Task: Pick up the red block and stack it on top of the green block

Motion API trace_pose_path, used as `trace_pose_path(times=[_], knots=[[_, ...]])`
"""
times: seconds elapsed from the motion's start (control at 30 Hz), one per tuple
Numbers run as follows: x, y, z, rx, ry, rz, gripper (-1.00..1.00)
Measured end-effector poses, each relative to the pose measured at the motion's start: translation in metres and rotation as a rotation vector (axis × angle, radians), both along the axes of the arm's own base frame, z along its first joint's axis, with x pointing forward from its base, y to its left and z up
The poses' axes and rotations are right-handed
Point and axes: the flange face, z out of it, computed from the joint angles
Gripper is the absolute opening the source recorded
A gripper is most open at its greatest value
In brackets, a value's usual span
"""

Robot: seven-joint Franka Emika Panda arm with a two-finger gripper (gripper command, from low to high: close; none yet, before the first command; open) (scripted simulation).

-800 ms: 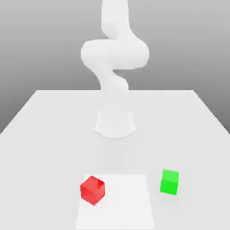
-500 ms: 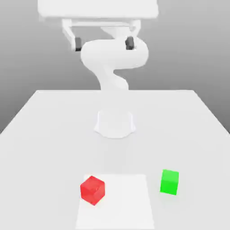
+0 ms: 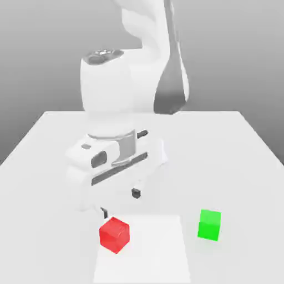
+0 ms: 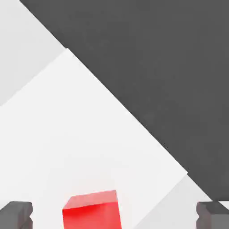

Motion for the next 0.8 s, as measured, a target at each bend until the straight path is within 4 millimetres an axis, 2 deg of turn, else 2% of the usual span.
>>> trace_pose_path(times=[0.37,0.4,0.6,0.8], knots=[[-0.007,-0.003,-0.075,-0.023,0.024,0.045,0.0],[-0.008,-0.003,-0.079,-0.022,0.025,0.043,-1.0],[-0.009,-0.003,-0.082,-0.02,0.028,0.043,-1.0],[-0.004,-0.004,-0.048,-0.025,0.02,0.047,-1.0]])
